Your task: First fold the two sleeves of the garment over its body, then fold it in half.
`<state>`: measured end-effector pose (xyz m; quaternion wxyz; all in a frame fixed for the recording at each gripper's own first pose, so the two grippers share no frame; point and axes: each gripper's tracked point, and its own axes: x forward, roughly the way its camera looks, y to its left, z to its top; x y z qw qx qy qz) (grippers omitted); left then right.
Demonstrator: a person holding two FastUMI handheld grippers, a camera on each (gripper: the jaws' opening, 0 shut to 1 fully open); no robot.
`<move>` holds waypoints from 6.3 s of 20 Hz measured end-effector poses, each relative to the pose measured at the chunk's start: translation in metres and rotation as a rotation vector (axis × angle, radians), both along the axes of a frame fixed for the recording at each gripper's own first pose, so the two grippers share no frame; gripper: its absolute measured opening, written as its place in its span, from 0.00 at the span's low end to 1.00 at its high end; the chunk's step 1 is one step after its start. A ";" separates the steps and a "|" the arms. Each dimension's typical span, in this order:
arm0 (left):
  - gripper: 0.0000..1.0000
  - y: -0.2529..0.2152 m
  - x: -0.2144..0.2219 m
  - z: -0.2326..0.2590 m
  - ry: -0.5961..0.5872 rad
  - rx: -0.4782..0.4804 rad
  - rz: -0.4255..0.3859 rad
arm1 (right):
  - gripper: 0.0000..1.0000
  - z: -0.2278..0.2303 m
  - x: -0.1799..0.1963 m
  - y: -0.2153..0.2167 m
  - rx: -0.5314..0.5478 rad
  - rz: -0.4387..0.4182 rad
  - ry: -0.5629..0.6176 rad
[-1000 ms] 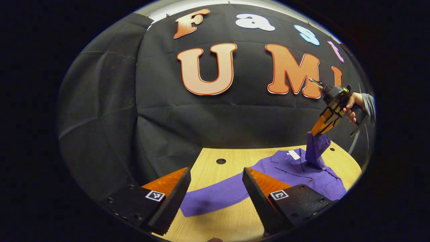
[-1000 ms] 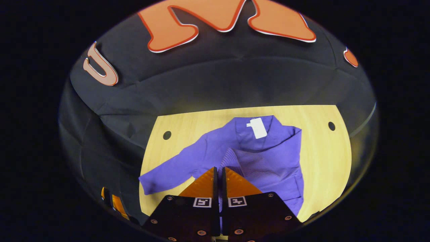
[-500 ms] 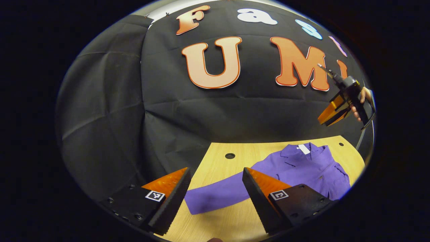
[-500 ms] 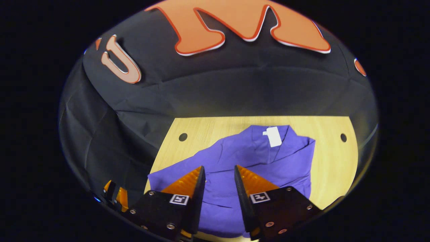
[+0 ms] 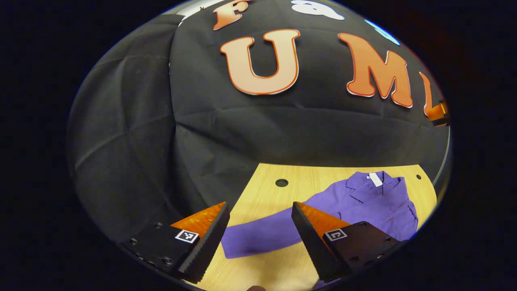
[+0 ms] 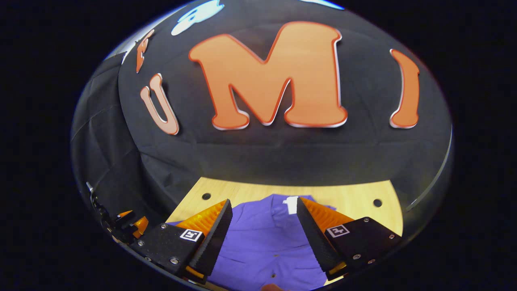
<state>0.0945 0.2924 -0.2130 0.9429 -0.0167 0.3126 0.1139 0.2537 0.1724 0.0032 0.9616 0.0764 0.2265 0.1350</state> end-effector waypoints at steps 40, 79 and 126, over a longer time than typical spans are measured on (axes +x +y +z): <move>0.63 0.078 -0.048 -0.239 0.939 -0.356 0.221 | 0.95 0.036 -0.112 -0.130 -0.240 -0.286 -0.243; 0.04 -0.263 0.130 0.060 0.507 -0.228 -0.427 | 0.95 -0.013 -0.124 -0.218 -0.154 -0.224 -0.226; 0.97 -0.266 -0.007 0.056 0.139 -0.085 -0.426 | 0.95 -0.170 -0.172 -0.177 -0.150 -0.085 0.124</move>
